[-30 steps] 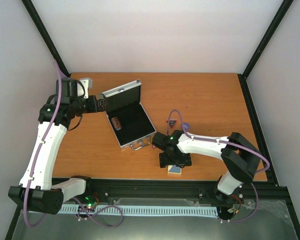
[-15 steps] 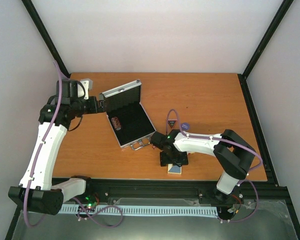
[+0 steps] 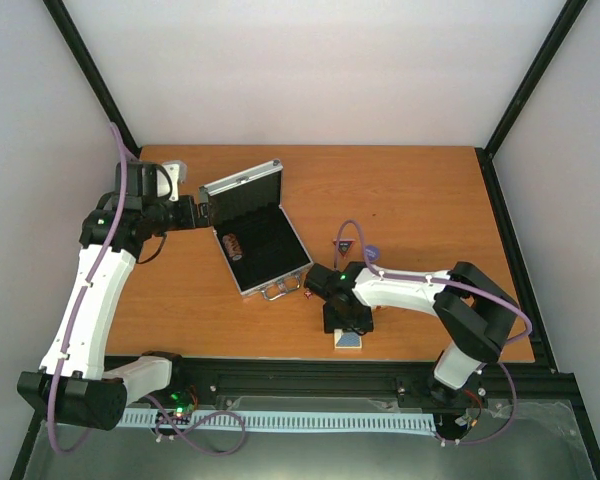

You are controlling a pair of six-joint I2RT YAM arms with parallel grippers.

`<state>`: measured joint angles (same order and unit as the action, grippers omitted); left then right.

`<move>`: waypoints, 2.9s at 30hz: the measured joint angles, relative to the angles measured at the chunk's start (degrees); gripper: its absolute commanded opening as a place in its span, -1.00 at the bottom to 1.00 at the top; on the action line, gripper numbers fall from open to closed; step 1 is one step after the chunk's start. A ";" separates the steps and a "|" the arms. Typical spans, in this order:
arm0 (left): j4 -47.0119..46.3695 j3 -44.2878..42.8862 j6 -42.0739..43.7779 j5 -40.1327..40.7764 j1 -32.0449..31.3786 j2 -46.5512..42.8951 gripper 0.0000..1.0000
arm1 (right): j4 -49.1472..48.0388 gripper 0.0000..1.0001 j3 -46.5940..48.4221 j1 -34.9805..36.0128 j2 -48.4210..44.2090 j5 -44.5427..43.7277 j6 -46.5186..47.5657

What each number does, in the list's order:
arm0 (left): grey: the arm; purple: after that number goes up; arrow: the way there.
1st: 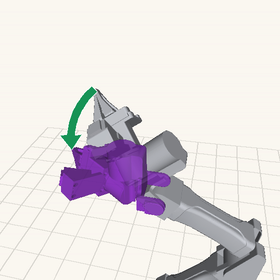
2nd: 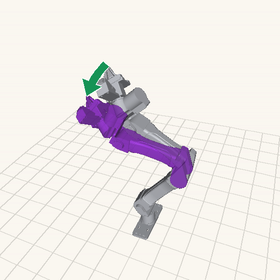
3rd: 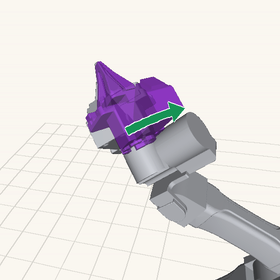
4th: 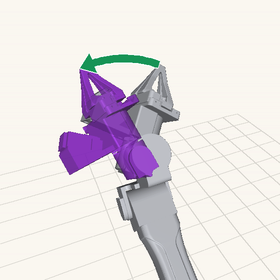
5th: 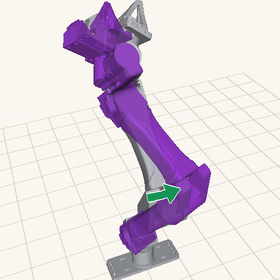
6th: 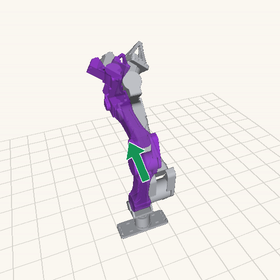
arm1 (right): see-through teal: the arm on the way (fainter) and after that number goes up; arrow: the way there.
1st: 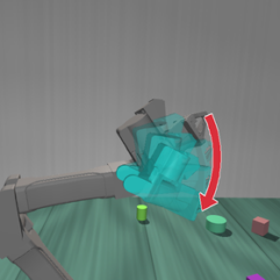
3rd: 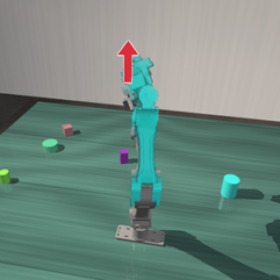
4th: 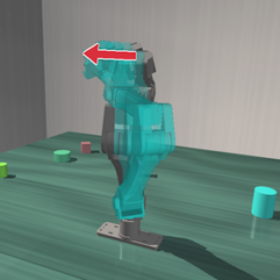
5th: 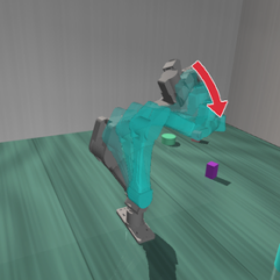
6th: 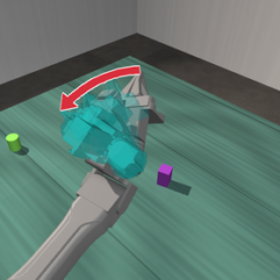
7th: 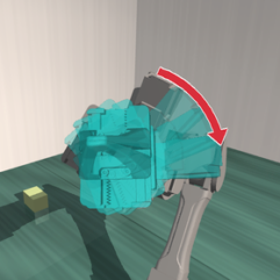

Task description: Pack up texas hold em set

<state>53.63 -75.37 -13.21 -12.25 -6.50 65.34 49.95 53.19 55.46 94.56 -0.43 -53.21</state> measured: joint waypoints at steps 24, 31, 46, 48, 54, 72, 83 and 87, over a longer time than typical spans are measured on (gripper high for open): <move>0.02 0.00 0.00 0.57 0.00 -0.76 0.99 | 3.93 -0.59 32.70 -7.06 6.40 2.01 -0.92; 0.04 -0.11 -0.04 2.47 0.00 -1.46 0.99 | -1.62 -0.58 47.17 -9.01 21.18 2.64 -9.05; 0.28 -5.29 0.00 8.15 0.00 -4.48 0.99 | -9.70 -0.59 63.17 -8.90 33.81 0.70 -25.79; 0.33 -5.38 0.00 8.44 0.00 -4.85 1.00 | -10.05 -0.59 63.17 -8.81 34.71 0.55 -26.77; 0.35 -5.38 0.02 9.35 0.00 -5.75 0.99 | -12.92 -0.59 63.17 -8.81 36.87 1.27 -29.94; 0.44 -5.60 0.20 9.25 0.00 -6.38 1.00 | -13.18 0.27 71.67 -8.11 47.17 4.11 -34.80; 0.44 -5.60 0.85 9.33 0.00 -6.38 1.00 | -11.06 1.00 71.80 -8.09 47.23 5.44 -35.60; 0.44 -5.60 1.09 9.38 0.00 -6.36 0.99 | -11.50 1.00 70.53 -8.07 46.47 5.49 -35.01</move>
<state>54.06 -80.97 -12.12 -2.87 -6.50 58.98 38.46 123.72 47.40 141.03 5.06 -88.23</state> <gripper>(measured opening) 0.998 0.999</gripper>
